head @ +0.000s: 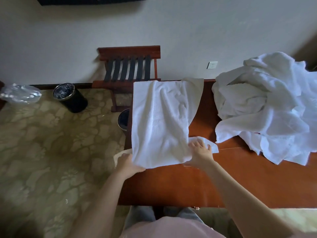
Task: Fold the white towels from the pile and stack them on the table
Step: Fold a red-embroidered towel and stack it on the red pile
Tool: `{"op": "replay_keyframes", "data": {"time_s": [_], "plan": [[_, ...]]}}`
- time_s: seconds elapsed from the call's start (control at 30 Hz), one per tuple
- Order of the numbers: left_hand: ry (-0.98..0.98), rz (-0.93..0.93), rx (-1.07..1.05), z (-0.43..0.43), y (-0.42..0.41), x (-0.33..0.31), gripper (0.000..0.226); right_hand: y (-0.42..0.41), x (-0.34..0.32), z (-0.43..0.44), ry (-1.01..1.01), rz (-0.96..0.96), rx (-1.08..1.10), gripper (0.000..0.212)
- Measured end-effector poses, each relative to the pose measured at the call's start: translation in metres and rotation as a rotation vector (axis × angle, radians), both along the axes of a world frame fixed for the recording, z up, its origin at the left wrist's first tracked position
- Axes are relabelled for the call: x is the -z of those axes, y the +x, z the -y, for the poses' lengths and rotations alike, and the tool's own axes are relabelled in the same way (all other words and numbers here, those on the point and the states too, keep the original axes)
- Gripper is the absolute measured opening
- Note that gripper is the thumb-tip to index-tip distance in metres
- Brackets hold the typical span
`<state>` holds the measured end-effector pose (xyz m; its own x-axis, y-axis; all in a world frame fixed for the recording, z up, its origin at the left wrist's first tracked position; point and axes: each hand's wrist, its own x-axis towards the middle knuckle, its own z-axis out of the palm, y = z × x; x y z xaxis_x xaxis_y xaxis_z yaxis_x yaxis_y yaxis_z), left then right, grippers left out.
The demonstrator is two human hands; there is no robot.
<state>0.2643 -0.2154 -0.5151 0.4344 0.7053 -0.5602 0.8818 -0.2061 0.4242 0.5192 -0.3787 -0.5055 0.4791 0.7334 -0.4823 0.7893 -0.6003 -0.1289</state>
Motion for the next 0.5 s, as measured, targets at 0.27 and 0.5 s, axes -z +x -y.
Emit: {"op": "replay_keyframes", "data": {"time_s": [0.27,0.5], "plan": [[0.141,0.191,-0.061,0.001,-0.013,-0.008,0.009,-0.023,-0.012,0.015,0.407,-0.106,0.305,0.021],[0.023,0.28,-0.351,-0.012,-0.024,-0.024,0.035,-0.033,-0.042,0.032,0.375,-0.488,0.781,0.041]]}}
